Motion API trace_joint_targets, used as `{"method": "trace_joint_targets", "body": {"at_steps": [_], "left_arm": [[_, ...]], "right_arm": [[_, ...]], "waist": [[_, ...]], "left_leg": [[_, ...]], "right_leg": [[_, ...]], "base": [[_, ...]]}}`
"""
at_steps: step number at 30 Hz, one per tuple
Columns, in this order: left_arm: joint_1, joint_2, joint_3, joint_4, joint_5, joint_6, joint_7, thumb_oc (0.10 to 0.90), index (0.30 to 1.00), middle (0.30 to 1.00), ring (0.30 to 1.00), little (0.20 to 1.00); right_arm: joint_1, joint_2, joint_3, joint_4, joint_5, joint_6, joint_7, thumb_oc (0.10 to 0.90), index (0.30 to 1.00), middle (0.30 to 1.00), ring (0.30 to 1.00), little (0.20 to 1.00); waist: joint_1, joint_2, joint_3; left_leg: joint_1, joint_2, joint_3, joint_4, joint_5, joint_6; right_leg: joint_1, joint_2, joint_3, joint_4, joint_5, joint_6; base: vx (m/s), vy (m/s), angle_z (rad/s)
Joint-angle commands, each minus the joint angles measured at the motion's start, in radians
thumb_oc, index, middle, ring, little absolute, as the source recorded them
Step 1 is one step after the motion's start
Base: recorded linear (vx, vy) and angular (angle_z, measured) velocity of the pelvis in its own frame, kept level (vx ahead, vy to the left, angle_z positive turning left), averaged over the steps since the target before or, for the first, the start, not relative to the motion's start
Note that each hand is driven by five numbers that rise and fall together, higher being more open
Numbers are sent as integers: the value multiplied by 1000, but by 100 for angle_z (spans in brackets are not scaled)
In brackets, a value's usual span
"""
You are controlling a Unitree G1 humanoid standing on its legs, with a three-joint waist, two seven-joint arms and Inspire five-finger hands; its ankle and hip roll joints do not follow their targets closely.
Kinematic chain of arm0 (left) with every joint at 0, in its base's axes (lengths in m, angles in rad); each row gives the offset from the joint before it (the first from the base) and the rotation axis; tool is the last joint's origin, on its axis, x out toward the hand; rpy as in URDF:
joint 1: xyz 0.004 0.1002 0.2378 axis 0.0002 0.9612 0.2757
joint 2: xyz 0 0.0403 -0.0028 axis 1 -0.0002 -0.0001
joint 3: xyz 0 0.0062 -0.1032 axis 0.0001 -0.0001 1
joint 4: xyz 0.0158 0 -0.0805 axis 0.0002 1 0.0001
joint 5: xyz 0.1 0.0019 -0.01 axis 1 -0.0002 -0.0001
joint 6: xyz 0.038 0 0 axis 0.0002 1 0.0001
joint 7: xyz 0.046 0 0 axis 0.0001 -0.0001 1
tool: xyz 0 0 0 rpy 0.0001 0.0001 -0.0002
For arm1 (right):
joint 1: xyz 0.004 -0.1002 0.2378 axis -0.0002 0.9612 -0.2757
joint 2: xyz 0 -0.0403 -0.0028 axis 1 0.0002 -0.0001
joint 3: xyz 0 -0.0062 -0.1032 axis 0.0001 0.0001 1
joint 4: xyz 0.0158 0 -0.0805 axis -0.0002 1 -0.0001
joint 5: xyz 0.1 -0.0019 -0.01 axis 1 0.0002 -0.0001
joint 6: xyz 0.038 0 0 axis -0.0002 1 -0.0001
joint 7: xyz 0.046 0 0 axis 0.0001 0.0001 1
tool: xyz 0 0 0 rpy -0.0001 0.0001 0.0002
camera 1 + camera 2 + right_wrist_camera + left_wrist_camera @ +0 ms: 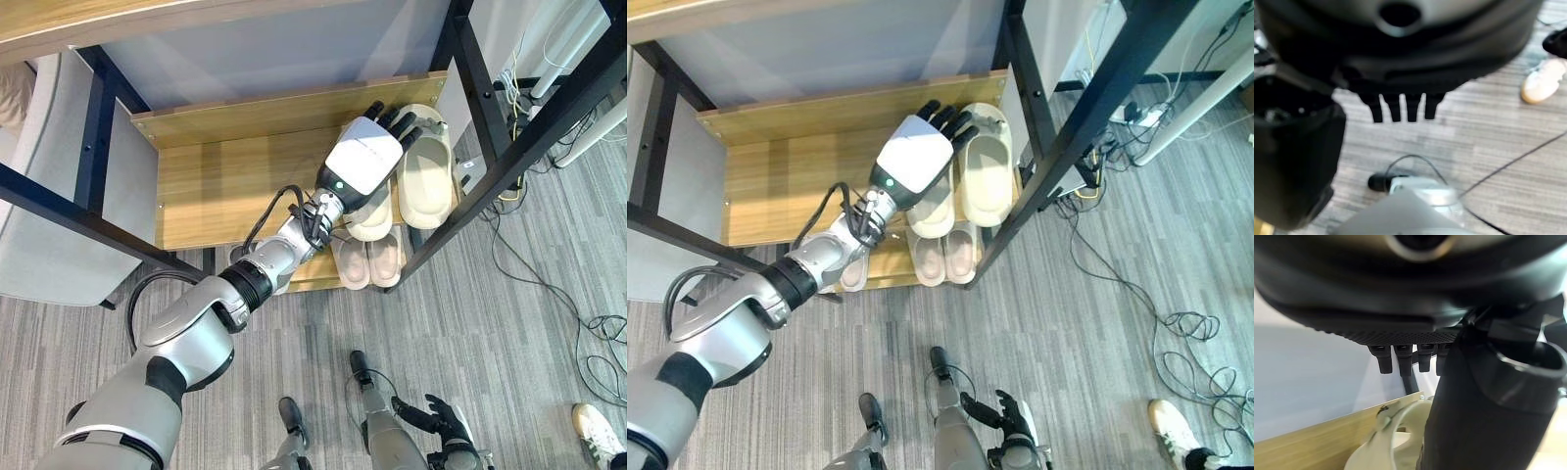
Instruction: Arrange the slippers neatly on the shoe rack.
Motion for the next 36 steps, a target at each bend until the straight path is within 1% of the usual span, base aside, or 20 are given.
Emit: {"method": "trace_joint_targets", "body": {"at_steps": [1, 3, 4, 5, 7, 10, 13, 15, 16, 17, 20, 22, 23, 24, 26, 28, 31, 33, 36], "left_arm": [[-59, 36, 155, -119, -71, -48, 56, 800, 900, 900, 900, 900], [7, 76, 205, -235, -81, -66, 86, 800, 900, 900, 900, 900], [64, 116, 254, -342, -83, -82, 128, 800, 900, 900, 900, 900], [69, 120, 257, -349, -82, -81, 125, 800, 900, 900, 900, 900], [131, 152, 298, -445, -85, -104, 141, 800, 900, 900, 900, 900], [241, 198, 353, -565, -98, -144, 127, 800, 900, 900, 900, 900], [336, 229, 381, -630, -101, -168, 104, 800, 900, 900, 900, 900], [385, 226, 388, -629, -127, -179, 87, 800, 900, 900, 900, 900], [387, 226, 389, -630, -127, -180, 86, 800, 900, 900, 900, 900], [434, 207, 394, -615, -176, -197, 58, 800, 900, 900, 900, 900], [504, 175, 409, -607, -272, -229, 18, 800, 900, 900, 900, 900], [527, 155, 402, -609, -319, -250, -13, 800, 900, 900, 900, 900], [527, 155, 402, -609, -321, -251, -15, 800, 900, 900, 900, 900], [542, 140, 398, -612, -369, -267, -45, 800, 900, 900, 900, 900], [550, 115, 379, -591, -436, -281, -85, 800, 900, 900, 900, 900], [542, 71, 347, -519, -500, -276, -120, 800, 900, 900, 900, 900], [520, 29, 323, -459, -572, -274, -136, 800, 900, 900, 900, 900], [499, 2, 306, -424, -608, -269, -139, 800, 900, 900, 900, 900], [480, -28, 289, -391, -619, -259, -136, 800, 900, 900, 900, 900]], "right_arm": [[55, 3, -42, 20, 48, -5, 10, 800, 900, 900, 900, 900], [56, 18, -53, 21, 51, -1, 11, 800, 900, 900, 900, 900], [58, 32, -60, 22, 48, 5, 11, 800, 900, 900, 900, 900], [59, 31, -58, 23, 48, 5, 11, 800, 900, 900, 900, 900], [60, 41, -67, 23, 49, 5, 7, 800, 900, 900, 900, 900], [64, 57, -89, 22, 52, 11, -3, 800, 900, 900, 900, 900], [72, 64, -102, 21, 49, 22, -9, 800, 900, 900, 900, 900], [68, 66, -108, 18, 52, 28, -8, 800, 900, 900, 900, 900], [69, 66, -108, 18, 52, 29, -8, 800, 900, 900, 900, 900], [64, 66, -115, 15, 59, 36, -5, 800, 900, 900, 900, 900], [57, 68, -115, 16, 56, 49, -6, 800, 900, 900, 900, 900], [56, 68, -113, 18, 51, 54, -7, 800, 900, 900, 900, 900], [57, 67, -114, 17, 51, 54, -7, 800, 900, 900, 900, 900], [57, 67, -115, 19, 46, 58, -8, 800, 900, 900, 900, 900], [55, 61, -115, 21, 42, 65, -10, 800, 900, 900, 900, 900], [45, 58, -105, 23, 35, 72, -11, 800, 900, 900, 900, 900], [37, 51, -98, 20, 38, 75, -13, 800, 900, 900, 900, 900], [31, 47, -90, 22, 40, 78, -15, 800, 900, 900, 900, 900], [23, 50, -78, 23, 33, 79, -18, 800, 900, 900, 900, 900]], "waist": [[32, -45, -16], [41, -45, -17], [53, -46, -16], [51, -46, -17], [60, -47, -14], [73, -50, -15], [81, -52, -19], [87, -55, -20], [87, -55, -20], [90, -58, -20], [96, -59, -20], [97, -58, -19], [98, -58, -20], [98, -56, -20], [97, -54, -20], [93, -54, -22], [88, -54, -23], [83, -55, -24], [80, -54, -21]], "left_leg": [[-38, -2, -106, 2, -26, -20], [-30, -3, -108, 2, -28, -20], [-26, -5, -110, 2, -28, -21], [-25, -5, -110, 2, -29, -21], [-22, -5, -111, 2, -30, -22], [-11, -6, -113, 2, -32, -22], [3, -6, -112, 2, -34, -22], [8, -5, -113, 2, -34, -22], [9, -5, -113, 2, -34, -22], [16, -6, -113, 2, -32, -22], [22, -8, -115, 2, -30, -21], [23, -10, -115, 2, -30, -19], [24, -10, -115, 2, -30, -19], [24, -11, -115, 2, -30, -18], [21, -13, -117, 2, -28, -16], [15, -13, -119, 2, -25, -15], [2, -13, -116, 2, -21, -13], [-4, -12, -114, 2, -19, -13], [-7, -9, -112, 2, -17, -12]], "right_leg": [[70, -26, -110, -8, -93, 74], [79, -26, -112, -8, -96, 74], [85, -26, -114, -7, -99, 74], [86, -26, -114, -7, -99, 74], [92, -27, -115, -8, -100, 74], [107, -27, -119, -10, -103, 73], [123, -26, -120, -9, -106, 73], [131, -27, -124, -9, -107, 72], [131, -27, -124, -9, -108, 72], [141, -27, -128, -8, -110, 71], [148, -28, -131, -7, -110, 69], [150, -30, -131, -6, -110, 68], [150, -30, -130, -7, -110, 68], [151, -31, -130, -6, -109, 68], [148, -33, -131, -6, -106, 67], [143, -33, -131, -8, -102, 68], [128, -34, -128, -8, -98, 67], [119, -33, -125, -8, -95, 67], [114, -31, -122, -8, -95, 66]], "base": [[0, 0, 0], [35, 2, 3], [29, 9, 8], [18, 15, 11], [1, 14, 9], [12, 10, 10], [6, 2, 1], [6, 1, 2], [0, 0, 0], [8, -6, 3], [9, 0, 8], [1, 8, 5], [-1, 13, 4], [0, 14, 4], [0, 0, 0], [0, 0, 0], [-3, -2, -2], [2, -17, -4], [0, 0, 0]]}}
